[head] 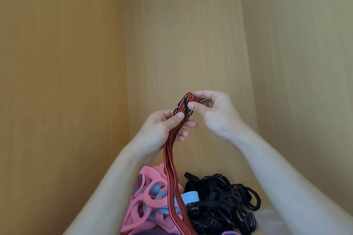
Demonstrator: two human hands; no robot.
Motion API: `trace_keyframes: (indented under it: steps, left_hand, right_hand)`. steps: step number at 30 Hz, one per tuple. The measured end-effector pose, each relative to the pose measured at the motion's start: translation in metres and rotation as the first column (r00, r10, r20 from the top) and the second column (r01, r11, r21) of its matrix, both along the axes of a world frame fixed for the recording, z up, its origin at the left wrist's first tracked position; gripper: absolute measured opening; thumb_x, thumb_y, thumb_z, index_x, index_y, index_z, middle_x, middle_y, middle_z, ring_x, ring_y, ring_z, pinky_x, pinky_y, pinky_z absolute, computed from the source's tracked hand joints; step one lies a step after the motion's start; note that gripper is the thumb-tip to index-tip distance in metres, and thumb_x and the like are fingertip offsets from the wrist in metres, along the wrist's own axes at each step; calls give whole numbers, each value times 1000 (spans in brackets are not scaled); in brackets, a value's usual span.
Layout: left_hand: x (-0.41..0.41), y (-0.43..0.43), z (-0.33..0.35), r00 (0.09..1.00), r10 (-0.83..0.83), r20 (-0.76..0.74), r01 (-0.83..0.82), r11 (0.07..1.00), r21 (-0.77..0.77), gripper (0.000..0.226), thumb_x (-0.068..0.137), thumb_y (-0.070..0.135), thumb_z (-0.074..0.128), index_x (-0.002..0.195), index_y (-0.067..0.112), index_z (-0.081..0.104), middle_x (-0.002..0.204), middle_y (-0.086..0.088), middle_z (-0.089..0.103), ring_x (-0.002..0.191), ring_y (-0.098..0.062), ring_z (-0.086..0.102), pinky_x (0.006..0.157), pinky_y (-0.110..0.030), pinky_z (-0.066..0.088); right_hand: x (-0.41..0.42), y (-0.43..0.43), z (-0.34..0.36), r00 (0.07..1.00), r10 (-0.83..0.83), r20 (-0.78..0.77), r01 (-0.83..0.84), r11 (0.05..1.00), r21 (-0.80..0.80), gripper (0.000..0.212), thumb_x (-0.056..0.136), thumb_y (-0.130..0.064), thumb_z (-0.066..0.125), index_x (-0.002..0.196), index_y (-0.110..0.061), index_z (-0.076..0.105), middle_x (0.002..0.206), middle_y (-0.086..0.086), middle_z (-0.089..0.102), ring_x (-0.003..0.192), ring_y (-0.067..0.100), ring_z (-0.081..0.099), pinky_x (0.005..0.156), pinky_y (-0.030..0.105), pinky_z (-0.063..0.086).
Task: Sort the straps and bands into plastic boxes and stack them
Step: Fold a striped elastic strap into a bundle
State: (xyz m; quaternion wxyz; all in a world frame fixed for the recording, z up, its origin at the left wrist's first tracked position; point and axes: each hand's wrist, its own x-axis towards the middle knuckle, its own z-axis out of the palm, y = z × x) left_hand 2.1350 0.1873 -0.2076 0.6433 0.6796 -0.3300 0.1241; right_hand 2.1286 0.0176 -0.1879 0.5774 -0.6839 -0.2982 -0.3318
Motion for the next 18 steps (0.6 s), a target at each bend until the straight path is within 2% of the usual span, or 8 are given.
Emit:
trace_keyframes:
  steps: [4, 8, 11, 15, 18]
  left_hand:
    - [-4, -4, 2, 984, 135, 117, -135, 991, -10, 20, 106, 13, 47, 99, 8, 65, 85, -9, 75, 55, -12, 55, 54, -22, 47]
    - [-4, -3, 4, 964, 203, 170, -205, 979, -7, 22, 107, 13, 46, 101, 5, 66, 80, -5, 72, 52, -11, 48, 49, -21, 40]
    - [-7, -4, 4, 979, 163, 124, -166, 986, 20, 25, 107, 15, 48, 114, -1, 65, 82, -7, 73, 54, -12, 50, 51, -22, 41]
    - [-10, -8, 3, 986, 134, 99, -141, 988, 65, 21, 104, 14, 54, 116, 0, 62, 95, -15, 77, 63, -15, 66, 60, -23, 52]
    - [-11, -9, 3, 987, 135, 88, -143, 986, 88, 23, 104, 15, 52, 115, -3, 62, 99, -18, 76, 72, -19, 72, 68, -25, 56]
  right_hand:
    - [-3, 1, 1, 999, 37, 38, -35, 999, -33, 16, 91, -11, 71, 92, -27, 73, 87, 5, 76, 73, 9, 65, 74, 24, 51]
    - [-5, 1, 2, 988, 128, 81, -124, 991, -54, 11, 92, -13, 71, 90, -23, 74, 73, -9, 74, 67, 1, 66, 65, 15, 48]
    - [-1, 2, 3, 994, 25, 110, -24, 1000, -13, 15, 94, -15, 69, 85, -26, 73, 64, -13, 71, 58, -1, 63, 61, 12, 47]
    - [3, -3, 4, 988, -97, 116, 95, 995, 27, 24, 96, -17, 65, 77, -31, 70, 59, -19, 67, 50, -4, 58, 56, 9, 44]
    - [2, -8, 5, 987, -109, 117, 111, 994, -11, 28, 98, -17, 61, 76, -31, 70, 58, -21, 65, 50, -5, 56, 57, 10, 43]
